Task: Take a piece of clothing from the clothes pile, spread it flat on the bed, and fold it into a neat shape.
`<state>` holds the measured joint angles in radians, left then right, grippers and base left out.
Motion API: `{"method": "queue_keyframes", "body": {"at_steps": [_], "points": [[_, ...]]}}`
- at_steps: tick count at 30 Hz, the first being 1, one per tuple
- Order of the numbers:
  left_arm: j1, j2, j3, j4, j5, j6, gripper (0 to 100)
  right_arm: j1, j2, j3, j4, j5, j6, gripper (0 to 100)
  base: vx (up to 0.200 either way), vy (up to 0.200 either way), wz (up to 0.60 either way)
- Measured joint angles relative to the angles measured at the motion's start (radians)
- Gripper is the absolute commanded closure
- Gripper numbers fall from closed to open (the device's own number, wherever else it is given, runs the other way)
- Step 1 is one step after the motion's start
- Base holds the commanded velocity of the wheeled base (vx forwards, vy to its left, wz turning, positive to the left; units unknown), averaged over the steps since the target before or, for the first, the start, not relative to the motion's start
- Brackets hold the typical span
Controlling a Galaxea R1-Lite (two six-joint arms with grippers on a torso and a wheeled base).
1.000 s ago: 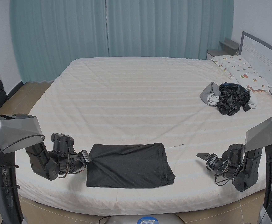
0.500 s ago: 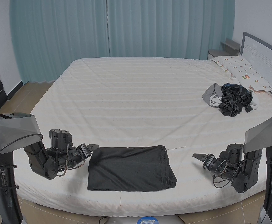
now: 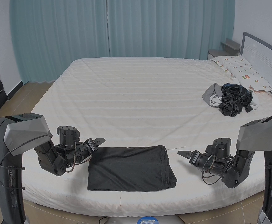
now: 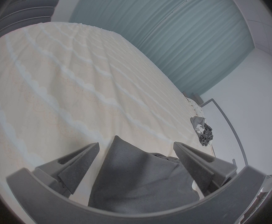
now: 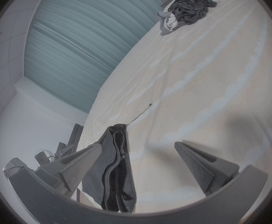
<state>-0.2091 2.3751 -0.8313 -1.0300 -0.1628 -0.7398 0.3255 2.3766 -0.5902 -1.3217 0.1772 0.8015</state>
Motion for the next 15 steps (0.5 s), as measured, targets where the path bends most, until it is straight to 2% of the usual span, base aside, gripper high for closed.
{"method": "queue_keyframes", "body": {"at_steps": [8, 15], "points": [[-0.001, 0.045, -0.044, 0.001, 0.009, 0.000, 100, 0.061, 0.020, -0.189, 0.152, -0.027, -0.010, 0, 0.000, 0.000, 0.00], [0.008, 0.063, -0.051, -0.004, 0.060, -0.003, 100, 0.085, 0.063, -0.329, 0.222, -0.042, -0.083, 0, 0.000, 0.000, 0.00]]}}
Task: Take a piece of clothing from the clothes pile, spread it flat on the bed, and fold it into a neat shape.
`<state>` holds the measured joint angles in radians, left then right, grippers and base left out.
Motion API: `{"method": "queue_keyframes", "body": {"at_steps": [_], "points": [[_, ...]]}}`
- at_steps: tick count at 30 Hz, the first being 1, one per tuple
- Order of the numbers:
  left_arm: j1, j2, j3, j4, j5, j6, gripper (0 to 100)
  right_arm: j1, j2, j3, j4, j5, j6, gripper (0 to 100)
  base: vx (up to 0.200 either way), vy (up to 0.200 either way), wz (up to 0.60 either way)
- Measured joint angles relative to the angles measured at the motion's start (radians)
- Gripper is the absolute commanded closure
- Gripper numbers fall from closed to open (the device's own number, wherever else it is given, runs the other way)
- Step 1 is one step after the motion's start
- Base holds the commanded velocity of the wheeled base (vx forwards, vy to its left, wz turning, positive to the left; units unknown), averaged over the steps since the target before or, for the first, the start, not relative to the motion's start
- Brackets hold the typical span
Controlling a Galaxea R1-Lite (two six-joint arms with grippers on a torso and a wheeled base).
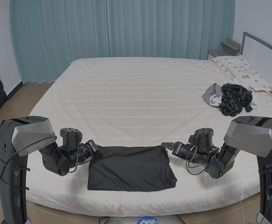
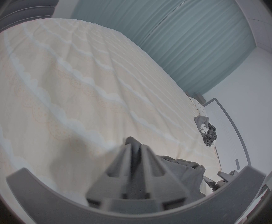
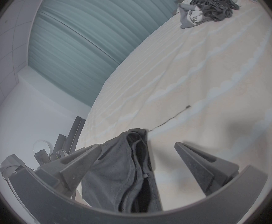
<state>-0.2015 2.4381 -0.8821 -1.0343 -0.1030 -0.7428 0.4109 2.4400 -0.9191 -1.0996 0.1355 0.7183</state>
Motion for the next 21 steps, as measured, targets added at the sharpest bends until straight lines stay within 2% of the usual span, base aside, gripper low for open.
{"method": "queue_keyframes", "body": {"at_steps": [11, 12, 21], "points": [[0.007, 0.003, 0.006, -0.003, 0.028, -0.030, 100, 0.043, 0.089, -0.209, 0.114, -0.013, -0.023, 0, 0.000, 0.000, 0.00], [0.007, 0.003, 0.007, -0.003, 0.028, -0.031, 100, 0.046, 0.098, -0.224, 0.118, -0.015, -0.025, 100, 0.000, 0.000, 0.00], [0.004, 0.004, 0.009, -0.003, 0.029, -0.033, 100, 0.046, 0.167, -0.323, 0.133, -0.055, -0.030, 100, 0.000, 0.000, 0.00]]}}
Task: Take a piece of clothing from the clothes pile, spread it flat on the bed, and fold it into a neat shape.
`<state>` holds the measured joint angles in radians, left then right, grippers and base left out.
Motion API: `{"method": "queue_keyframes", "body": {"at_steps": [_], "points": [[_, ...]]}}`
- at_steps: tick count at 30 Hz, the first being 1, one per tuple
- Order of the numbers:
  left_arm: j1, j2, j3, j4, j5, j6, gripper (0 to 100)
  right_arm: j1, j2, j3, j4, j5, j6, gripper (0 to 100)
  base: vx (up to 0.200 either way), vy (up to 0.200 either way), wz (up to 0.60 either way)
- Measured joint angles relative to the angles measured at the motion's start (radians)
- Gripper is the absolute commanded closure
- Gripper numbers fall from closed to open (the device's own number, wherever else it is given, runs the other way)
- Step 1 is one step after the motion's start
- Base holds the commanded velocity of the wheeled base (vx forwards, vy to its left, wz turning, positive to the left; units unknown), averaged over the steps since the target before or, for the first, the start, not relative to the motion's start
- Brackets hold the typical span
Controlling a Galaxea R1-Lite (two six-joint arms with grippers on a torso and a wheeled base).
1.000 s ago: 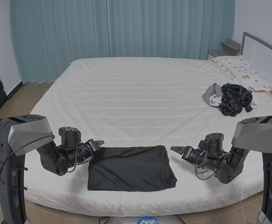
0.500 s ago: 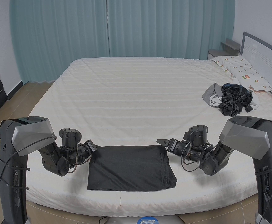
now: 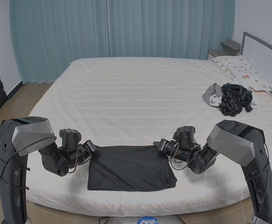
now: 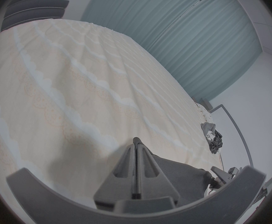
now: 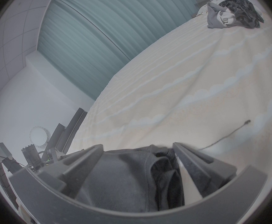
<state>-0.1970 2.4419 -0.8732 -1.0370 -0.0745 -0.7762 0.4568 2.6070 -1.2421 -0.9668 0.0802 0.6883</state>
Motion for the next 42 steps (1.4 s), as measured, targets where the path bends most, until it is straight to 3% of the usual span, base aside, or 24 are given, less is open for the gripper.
{"method": "queue_keyframes", "body": {"at_steps": [32, 33, 35, 36, 42], "points": [[-0.013, 0.006, 0.010, -0.007, -0.001, 0.000, 100, -0.036, 0.080, -0.132, 0.000, -0.084, -0.007, 100, 0.000, 0.000, 0.00], [-0.014, 0.006, 0.011, -0.007, -0.001, 0.000, 100, -0.036, 0.083, -0.135, -0.001, -0.084, -0.007, 0, 0.000, 0.000, 0.00], [-0.017, 0.006, 0.011, -0.007, 0.000, 0.001, 100, -0.037, 0.087, -0.138, -0.001, -0.085, -0.007, 0, 0.000, 0.000, 0.00], [-0.019, 0.006, 0.011, -0.007, 0.000, 0.001, 0, -0.037, 0.088, -0.138, -0.001, -0.085, -0.007, 0, 0.000, 0.000, 0.00], [-0.024, 0.006, 0.015, -0.007, 0.001, 0.001, 0, -0.037, 0.087, -0.134, -0.013, -0.099, -0.007, 0, 0.000, 0.000, 0.00]]}}
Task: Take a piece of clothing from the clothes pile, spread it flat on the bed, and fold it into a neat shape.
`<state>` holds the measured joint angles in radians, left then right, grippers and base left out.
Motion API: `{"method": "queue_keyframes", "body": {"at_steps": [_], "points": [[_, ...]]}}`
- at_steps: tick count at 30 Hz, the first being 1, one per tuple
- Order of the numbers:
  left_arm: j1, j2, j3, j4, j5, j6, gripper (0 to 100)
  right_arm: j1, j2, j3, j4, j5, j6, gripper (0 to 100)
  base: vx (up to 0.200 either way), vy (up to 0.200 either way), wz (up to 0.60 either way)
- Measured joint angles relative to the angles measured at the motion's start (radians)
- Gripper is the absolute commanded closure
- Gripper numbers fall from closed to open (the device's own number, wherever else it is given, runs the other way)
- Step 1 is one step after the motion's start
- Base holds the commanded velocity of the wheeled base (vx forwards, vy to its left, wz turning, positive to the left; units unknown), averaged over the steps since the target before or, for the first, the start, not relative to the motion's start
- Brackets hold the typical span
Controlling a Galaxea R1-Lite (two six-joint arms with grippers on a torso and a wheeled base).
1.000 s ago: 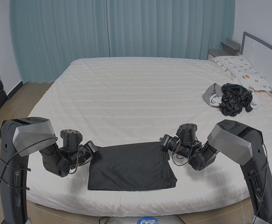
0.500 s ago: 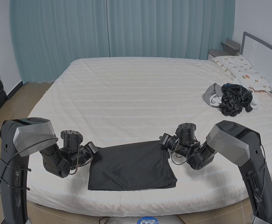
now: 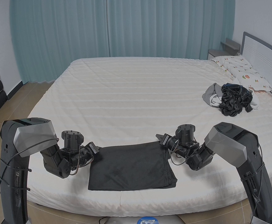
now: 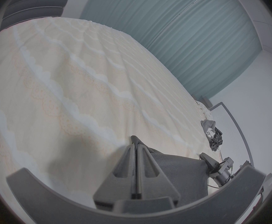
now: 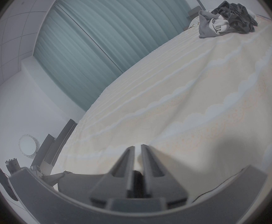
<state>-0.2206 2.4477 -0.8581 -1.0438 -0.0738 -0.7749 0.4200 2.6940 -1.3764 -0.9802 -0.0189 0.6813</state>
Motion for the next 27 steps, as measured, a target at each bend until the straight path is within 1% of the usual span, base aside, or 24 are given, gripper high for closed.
{"method": "queue_keyframes", "body": {"at_steps": [4, 8, 12, 20, 24, 27], "points": [[0.000, -0.002, 0.014, -0.003, 0.000, 0.000, 0, -0.008, -0.019, 0.021, -0.001, -0.004, 0.002, 0, 0.000, 0.000, 0.00], [0.003, -0.019, 0.038, -0.010, 0.000, -0.004, 0, -0.025, -0.066, 0.082, -0.014, -0.004, 0.003, 0, 0.000, 0.000, 0.00], [0.013, -0.050, 0.061, -0.030, 0.000, -0.025, 0, -0.048, -0.129, 0.178, -0.041, -0.004, 0.004, 0, 0.000, 0.000, 0.00], [0.040, -0.165, 0.104, -0.051, -0.001, -0.036, 0, -0.106, -0.304, 0.520, -0.170, -0.004, 0.003, 0, 0.000, 0.000, 0.00], [0.053, -0.249, 0.137, -0.057, -0.001, -0.013, 0, -0.144, -0.449, 0.707, -0.222, -0.004, -0.002, 0, 0.000, 0.000, 0.00], [0.064, -0.327, 0.184, -0.061, -0.001, 0.009, 0, -0.174, -0.579, 0.825, -0.245, -0.004, -0.021, 0, 0.000, 0.000, 0.00]]}}
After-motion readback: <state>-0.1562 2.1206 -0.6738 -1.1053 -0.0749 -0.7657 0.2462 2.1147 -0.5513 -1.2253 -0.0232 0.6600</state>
